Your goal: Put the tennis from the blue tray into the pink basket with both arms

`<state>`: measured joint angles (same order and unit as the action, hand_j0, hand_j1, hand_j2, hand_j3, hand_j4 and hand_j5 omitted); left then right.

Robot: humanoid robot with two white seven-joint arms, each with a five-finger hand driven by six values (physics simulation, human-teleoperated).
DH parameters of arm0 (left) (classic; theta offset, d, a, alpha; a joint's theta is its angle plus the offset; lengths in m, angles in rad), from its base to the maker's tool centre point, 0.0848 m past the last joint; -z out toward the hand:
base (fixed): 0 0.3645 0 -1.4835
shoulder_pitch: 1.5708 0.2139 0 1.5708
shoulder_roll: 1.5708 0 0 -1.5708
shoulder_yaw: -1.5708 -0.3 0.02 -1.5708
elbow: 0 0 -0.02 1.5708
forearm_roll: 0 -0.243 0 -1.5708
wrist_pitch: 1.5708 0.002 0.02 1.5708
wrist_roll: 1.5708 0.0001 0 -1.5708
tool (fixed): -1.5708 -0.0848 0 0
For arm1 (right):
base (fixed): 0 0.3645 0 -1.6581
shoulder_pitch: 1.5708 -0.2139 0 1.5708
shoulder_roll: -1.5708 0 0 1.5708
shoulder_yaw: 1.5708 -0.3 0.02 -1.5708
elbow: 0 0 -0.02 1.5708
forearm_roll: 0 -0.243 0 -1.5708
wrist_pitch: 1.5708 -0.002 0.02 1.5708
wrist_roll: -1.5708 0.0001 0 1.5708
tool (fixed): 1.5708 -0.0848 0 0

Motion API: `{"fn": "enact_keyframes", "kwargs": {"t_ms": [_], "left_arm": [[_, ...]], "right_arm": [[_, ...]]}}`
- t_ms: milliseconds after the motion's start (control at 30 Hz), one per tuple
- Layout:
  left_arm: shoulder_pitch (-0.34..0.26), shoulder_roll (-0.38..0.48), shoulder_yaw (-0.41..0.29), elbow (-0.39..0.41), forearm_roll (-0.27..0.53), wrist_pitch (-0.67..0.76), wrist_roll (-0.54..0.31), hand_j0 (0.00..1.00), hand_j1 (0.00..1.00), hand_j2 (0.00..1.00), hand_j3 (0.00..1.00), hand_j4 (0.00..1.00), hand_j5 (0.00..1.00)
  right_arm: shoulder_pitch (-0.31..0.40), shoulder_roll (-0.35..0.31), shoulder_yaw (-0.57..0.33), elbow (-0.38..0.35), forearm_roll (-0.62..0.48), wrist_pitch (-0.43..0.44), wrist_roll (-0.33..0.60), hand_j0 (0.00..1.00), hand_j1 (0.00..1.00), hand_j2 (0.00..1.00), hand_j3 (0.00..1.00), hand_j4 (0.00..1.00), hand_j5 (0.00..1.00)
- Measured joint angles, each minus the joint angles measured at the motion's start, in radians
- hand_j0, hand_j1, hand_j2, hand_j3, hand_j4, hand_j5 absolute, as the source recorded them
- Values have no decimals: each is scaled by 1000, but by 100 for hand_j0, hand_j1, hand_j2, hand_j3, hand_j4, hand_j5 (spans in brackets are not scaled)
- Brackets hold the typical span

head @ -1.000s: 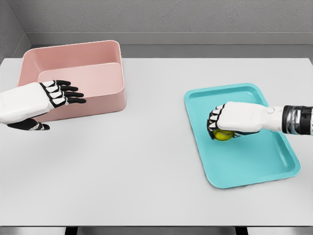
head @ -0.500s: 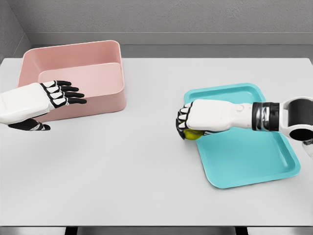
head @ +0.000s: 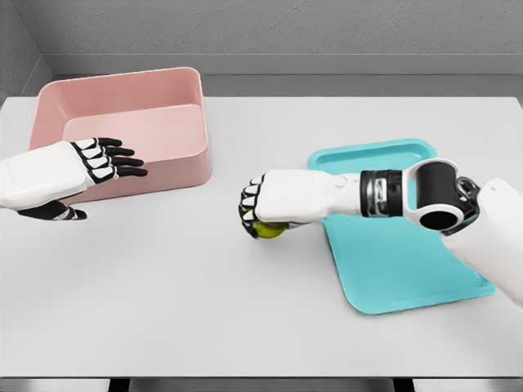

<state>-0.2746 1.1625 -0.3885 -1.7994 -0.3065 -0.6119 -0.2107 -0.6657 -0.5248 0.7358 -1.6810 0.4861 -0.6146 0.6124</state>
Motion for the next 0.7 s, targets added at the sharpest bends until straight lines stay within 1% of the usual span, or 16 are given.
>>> {"fn": "enact_keyframes", "kwargs": {"t_ms": [67,200,300,467,667,700], "left_arm": [[0,0,0,0,-2,0,0,100,100,100,100,100,100],[3,0,0,0,-3,0,0,100,100,100,100,100,100],[8,0,0,0,-3,0,0,100,100,100,100,100,100],[6,1,0,0,-2,0,0,100,100,100,100,100,100],[6,1,0,0,-2,0,1,100,100,100,100,100,100],[6,1,0,0,-2,0,0,100,100,100,100,100,100]], "right_arm": [[-26,35,21,49,12,0,0,41,41,41,41,41,41],[-46,94,58,141,33,0,0,41,41,41,41,41,41],[-51,122,77,186,43,-1,0,41,41,41,41,41,41],[-52,147,103,209,52,0,-2,41,41,41,41,41,41],[-54,154,114,219,55,0,-2,41,41,41,41,41,41],[-54,155,115,221,56,0,-2,42,42,42,42,42,42]]}}
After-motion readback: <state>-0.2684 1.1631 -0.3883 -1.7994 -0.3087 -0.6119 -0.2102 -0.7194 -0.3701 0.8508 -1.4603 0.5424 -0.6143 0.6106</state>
